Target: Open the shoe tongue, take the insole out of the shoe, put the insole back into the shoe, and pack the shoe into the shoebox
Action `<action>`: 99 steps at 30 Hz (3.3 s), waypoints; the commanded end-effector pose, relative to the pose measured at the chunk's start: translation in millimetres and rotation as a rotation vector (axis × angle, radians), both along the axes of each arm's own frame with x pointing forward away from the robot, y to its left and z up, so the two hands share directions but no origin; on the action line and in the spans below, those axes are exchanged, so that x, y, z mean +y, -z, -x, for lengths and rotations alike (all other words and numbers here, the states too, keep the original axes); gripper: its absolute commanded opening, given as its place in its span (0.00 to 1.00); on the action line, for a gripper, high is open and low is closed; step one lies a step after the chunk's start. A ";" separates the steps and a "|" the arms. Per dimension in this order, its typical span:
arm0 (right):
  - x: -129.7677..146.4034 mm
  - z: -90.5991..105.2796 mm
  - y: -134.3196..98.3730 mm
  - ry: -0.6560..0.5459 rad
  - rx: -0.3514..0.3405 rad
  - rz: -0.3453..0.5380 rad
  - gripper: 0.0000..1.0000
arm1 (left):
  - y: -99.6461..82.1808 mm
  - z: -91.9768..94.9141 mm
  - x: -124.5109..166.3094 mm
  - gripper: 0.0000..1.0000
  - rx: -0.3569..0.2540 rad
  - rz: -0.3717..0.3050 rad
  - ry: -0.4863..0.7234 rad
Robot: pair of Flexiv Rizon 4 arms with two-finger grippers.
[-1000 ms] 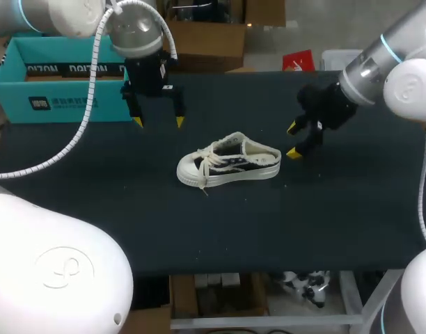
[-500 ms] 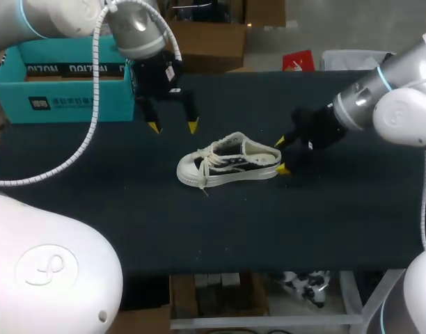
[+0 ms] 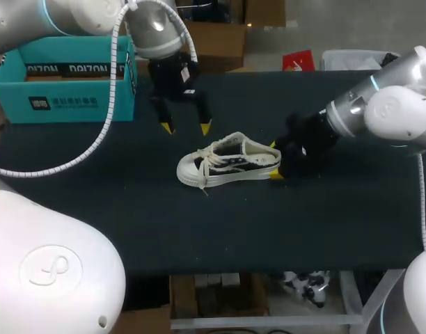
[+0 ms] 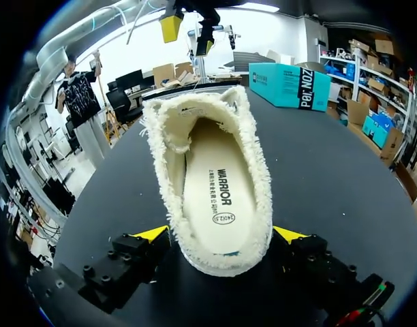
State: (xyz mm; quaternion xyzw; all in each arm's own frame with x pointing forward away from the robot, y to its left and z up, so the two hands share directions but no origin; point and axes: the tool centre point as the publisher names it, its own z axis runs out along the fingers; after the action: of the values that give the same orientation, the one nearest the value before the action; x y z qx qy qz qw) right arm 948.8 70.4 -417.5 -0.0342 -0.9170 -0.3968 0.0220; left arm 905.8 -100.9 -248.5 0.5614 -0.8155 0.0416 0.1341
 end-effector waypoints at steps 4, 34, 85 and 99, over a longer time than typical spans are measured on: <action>8.9 -0.1 5.1 -0.020 0.005 -0.024 1.00 | 8.7 -5.7 -14.9 1.00 0.014 -0.017 0.014; 24.7 -1.0 25.0 0.028 0.019 -0.034 0.00 | 20.5 5.3 -89.8 0.99 -0.052 -0.150 -0.010; 25.5 -1.4 25.3 0.035 0.019 -0.026 0.00 | 48.8 -7.7 -56.7 0.00 -0.126 -0.117 -0.237; 25.5 -1.4 25.3 0.035 0.019 -0.026 0.00 | 73.0 -19.0 7.8 0.00 -0.058 0.030 -0.304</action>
State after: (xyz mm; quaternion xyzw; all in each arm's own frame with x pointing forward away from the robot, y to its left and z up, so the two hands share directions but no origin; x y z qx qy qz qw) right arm 948.1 92.4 -431.5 -0.0534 -0.9110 -0.4082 0.0247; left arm 922.8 -107.0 -308.7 0.6793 -0.7304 0.0428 0.0570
